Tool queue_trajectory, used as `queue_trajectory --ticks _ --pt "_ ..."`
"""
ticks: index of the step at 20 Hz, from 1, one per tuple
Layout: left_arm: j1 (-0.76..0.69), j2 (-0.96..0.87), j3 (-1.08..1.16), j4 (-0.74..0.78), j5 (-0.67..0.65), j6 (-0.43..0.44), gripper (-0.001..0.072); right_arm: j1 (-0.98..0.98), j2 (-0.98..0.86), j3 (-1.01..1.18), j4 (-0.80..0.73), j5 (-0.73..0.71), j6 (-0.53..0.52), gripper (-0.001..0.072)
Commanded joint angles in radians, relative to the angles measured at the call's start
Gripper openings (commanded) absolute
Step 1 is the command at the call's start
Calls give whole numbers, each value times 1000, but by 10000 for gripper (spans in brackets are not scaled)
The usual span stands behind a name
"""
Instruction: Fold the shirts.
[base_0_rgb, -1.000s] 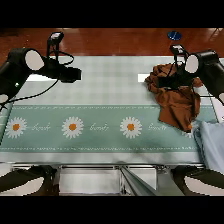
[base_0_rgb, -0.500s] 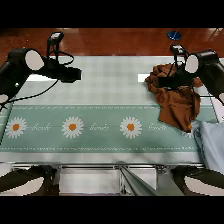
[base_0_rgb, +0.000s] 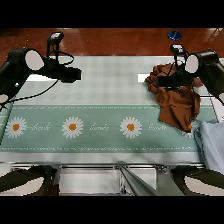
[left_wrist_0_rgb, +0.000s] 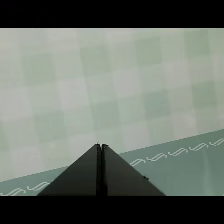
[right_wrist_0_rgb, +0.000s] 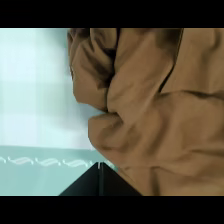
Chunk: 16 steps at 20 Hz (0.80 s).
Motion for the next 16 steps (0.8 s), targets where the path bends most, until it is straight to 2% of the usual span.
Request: queue_trajectory --ticks 1,3,4,5,6,7,8,10,14,16 --pt "-1 0 0 0 3 0 19 0 -2 0 -34 -151 0 25" --pt "-1 -2 0 0 77 0 19 0 -2 0 -112 -273 1 28" --pt "0 -2 0 1 124 0 20 0 -2 0 -180 -332 14 136" --pt "0 -6 0 2 184 0 52 0 -4 0 -244 -389 29 392" --pt "0 -11 0 2 234 0 214 -2 -8 0 -295 -428 32 413" --pt "1 -21 0 2 283 0 480 -11 -16 0 -325 -449 50 413" --pt "5 -31 0 1 308 -3 502 -32 -26 0 -329 -451 60 413" --pt "16 -47 0 1 315 -3 502 -89 -47 0 -312 -422 101 412" --pt "37 -82 0 0 302 -3 502 -209 -113 1 -268 -416 118 407" --pt "43 -88 0 0 294 -3 502 -291 -140 1 -261 -396 174 407"
